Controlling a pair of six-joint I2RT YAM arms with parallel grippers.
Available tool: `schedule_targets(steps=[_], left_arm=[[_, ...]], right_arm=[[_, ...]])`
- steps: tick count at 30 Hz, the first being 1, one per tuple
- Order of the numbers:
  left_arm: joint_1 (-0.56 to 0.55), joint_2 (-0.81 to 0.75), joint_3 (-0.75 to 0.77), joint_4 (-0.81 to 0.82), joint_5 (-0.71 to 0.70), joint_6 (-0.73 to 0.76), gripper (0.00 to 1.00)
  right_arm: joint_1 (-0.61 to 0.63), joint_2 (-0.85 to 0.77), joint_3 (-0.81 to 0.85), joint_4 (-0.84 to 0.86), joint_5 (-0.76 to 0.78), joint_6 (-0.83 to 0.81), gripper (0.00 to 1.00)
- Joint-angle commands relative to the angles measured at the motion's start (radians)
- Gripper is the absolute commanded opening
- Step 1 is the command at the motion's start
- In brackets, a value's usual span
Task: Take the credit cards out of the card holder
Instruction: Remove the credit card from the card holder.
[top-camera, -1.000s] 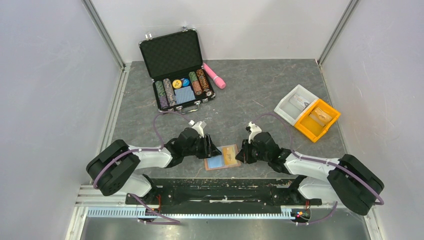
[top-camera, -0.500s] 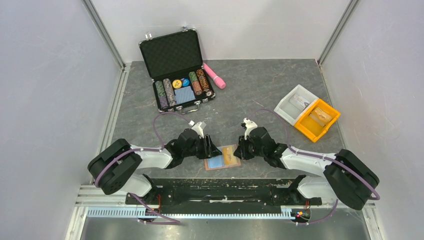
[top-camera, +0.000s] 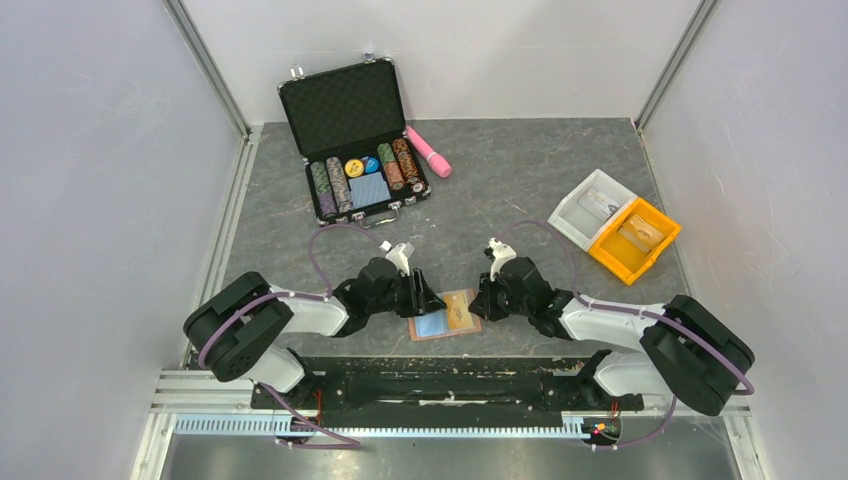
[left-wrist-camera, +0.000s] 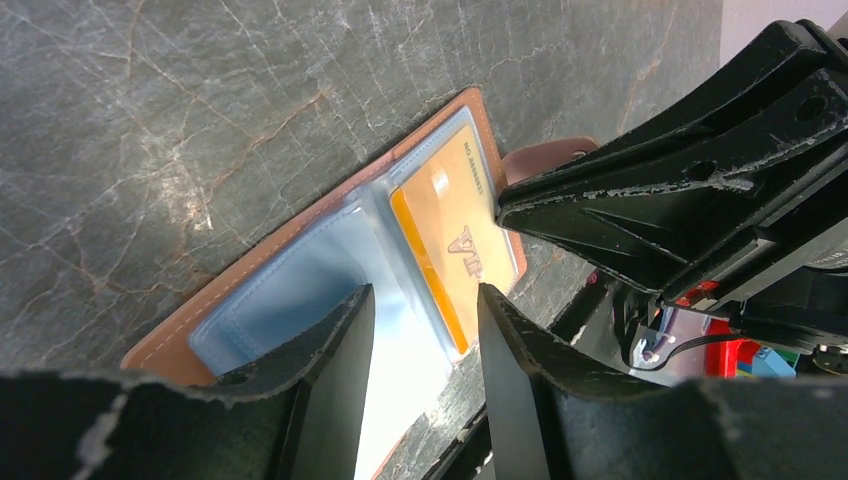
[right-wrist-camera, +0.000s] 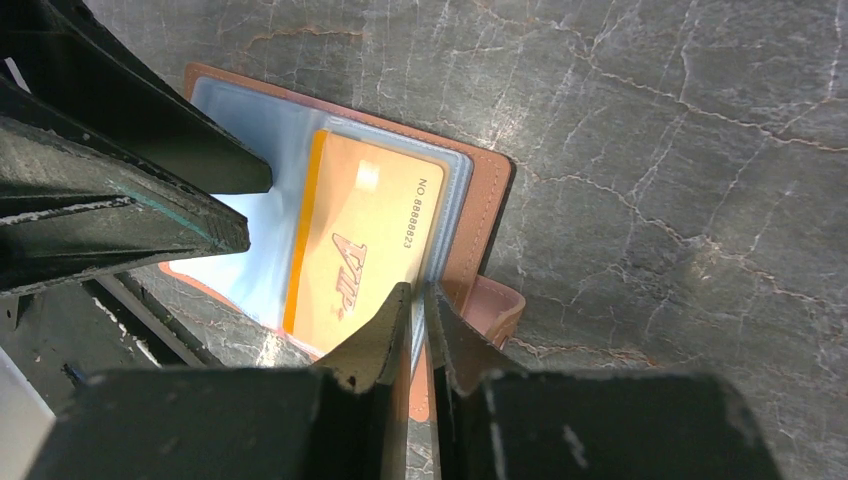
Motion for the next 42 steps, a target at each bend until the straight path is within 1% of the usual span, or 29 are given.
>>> schedule_targets(steps=[1, 11, 17, 27, 32, 39, 41, 42], left_arm=[[-0.016, 0.028, -0.004, 0.043, 0.014, -0.022, 0.49], [-0.037, 0.044, 0.014, 0.057, 0.004, -0.024, 0.46], [-0.044, 0.069, 0.036, 0.056, 0.011, -0.027, 0.45], [-0.048, 0.092, 0.035, 0.093, 0.022, -0.043, 0.40], [-0.050, 0.114, 0.029, 0.144, 0.043, -0.066, 0.37], [-0.051, 0.134, 0.013, 0.197, 0.064, -0.119, 0.26], [-0.051, 0.125, 0.010, 0.198, 0.066, -0.132, 0.21], [-0.051, 0.121, 0.008, 0.200, 0.067, -0.137, 0.16]], right_arm=[[0.006, 0.002, -0.034, 0.026, -0.003, 0.015, 0.09], [0.006, -0.004, -0.041, 0.030, -0.005, 0.019, 0.04], [0.006, -0.005, -0.045, 0.033, -0.007, 0.021, 0.03], [0.006, -0.005, -0.049, 0.036, -0.011, 0.024, 0.03], [0.007, -0.005, -0.051, 0.040, -0.015, 0.027, 0.02], [0.006, -0.004, -0.050, 0.038, -0.007, 0.031, 0.02], [0.005, -0.005, -0.051, 0.037, -0.002, 0.031, 0.02], [0.006, -0.003, -0.051, 0.036, 0.001, 0.031, 0.02]])
